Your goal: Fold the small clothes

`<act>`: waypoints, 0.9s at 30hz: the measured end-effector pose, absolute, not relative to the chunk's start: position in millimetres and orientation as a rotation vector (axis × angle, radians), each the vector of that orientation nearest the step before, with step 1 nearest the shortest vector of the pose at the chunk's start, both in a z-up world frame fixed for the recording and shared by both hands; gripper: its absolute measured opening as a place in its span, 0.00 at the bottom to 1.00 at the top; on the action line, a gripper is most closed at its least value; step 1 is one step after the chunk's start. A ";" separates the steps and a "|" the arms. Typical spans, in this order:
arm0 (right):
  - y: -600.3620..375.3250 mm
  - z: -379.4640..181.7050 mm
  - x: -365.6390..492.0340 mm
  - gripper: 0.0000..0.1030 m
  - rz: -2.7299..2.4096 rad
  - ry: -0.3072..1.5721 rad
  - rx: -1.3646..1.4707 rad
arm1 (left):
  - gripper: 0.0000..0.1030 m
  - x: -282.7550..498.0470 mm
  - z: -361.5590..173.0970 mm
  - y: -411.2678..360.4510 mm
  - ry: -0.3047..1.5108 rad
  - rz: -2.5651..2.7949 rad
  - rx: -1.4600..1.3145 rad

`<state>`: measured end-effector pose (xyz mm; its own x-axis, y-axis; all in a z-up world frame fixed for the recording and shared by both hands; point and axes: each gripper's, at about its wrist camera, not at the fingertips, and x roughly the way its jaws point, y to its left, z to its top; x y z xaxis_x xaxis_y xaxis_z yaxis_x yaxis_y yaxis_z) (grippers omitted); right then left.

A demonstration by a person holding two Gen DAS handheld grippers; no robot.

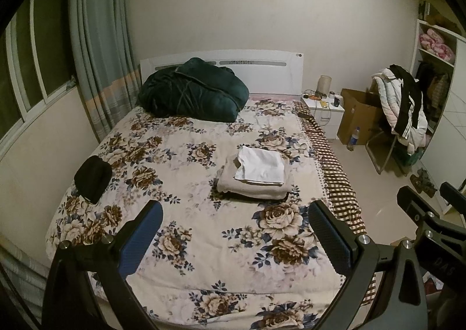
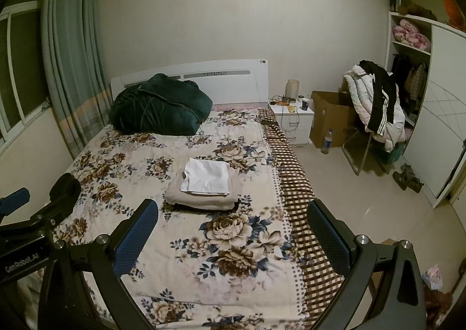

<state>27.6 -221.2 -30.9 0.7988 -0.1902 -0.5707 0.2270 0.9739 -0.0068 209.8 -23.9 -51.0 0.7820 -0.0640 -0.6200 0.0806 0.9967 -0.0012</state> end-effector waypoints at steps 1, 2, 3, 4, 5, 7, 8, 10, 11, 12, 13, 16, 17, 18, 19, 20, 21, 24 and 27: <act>-220.6 -31.1 27.6 1.00 -0.224 0.607 0.062 | 0.99 209.7 -51.7 -24.2 0.669 -0.078 0.026; -220.8 -33.6 28.3 1.00 -0.226 0.608 0.062 | 0.99 209.8 -51.6 -24.3 0.669 -0.078 0.026; -220.3 -33.8 28.2 1.00 -0.226 0.608 0.063 | 0.99 209.5 -51.7 -24.8 0.672 -0.078 0.027; -220.2 -33.7 28.3 1.00 -0.227 0.608 0.063 | 0.99 209.0 -52.4 -24.9 0.672 -0.078 0.026; -219.7 -34.2 28.6 1.00 -0.227 0.609 0.063 | 0.99 208.3 -52.4 -25.2 0.672 -0.078 0.027; -219.9 -33.6 28.3 1.00 -0.227 0.608 0.062 | 0.99 209.0 -53.5 -25.1 0.672 -0.077 0.027; -219.6 -33.7 28.0 1.00 -0.228 0.609 0.062 | 0.99 208.9 -53.6 -25.1 0.673 -0.077 0.024; -220.4 -35.2 28.8 1.00 -0.227 0.609 0.062 | 0.99 209.7 -53.6 -24.8 0.672 -0.079 0.027; -220.6 -35.1 29.0 1.00 -0.228 0.609 0.060 | 0.99 209.5 -53.7 -24.8 0.673 -0.078 0.028; -220.1 -35.7 29.1 1.00 -0.228 0.609 0.060 | 0.99 208.7 -53.8 -24.7 0.673 -0.076 0.028; -220.7 -35.0 29.0 1.00 -0.227 0.609 0.063 | 0.99 209.6 -53.5 -24.9 0.672 -0.078 0.026; -221.2 -37.1 29.4 1.00 -0.226 0.609 0.062 | 0.99 209.7 -53.7 -24.7 0.673 -0.077 0.026; -221.0 -37.1 29.3 1.00 -0.226 0.610 0.063 | 0.99 209.1 -53.8 -24.7 0.674 -0.075 0.026; -220.7 -37.5 29.2 1.00 -0.226 0.611 0.064 | 0.99 209.1 -53.7 -24.8 0.674 -0.076 0.026; -220.8 -36.9 29.4 1.00 -0.227 0.610 0.063 | 0.99 208.6 -54.8 -24.6 0.675 -0.075 0.026; -220.1 -37.6 29.6 1.00 -0.225 0.611 0.063 | 0.99 208.5 -54.8 -24.5 0.675 -0.074 0.027; -221.1 -38.6 29.8 1.00 -0.225 0.612 0.064 | 0.99 208.7 -55.1 -24.6 0.675 -0.075 0.027; -221.9 -42.3 30.7 1.00 -0.223 0.613 0.064 | 0.99 207.9 -55.2 -24.6 0.676 -0.073 0.027; -221.6 -41.9 30.3 1.00 -0.225 0.612 0.064 | 0.99 207.5 -55.8 -24.5 0.677 -0.072 0.029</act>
<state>30.3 -221.6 -41.9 0.7947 -0.1900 -0.5764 0.2278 0.9737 -0.0069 207.5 -24.5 -55.8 0.7771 -0.0576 -0.6267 0.0764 0.9971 0.0031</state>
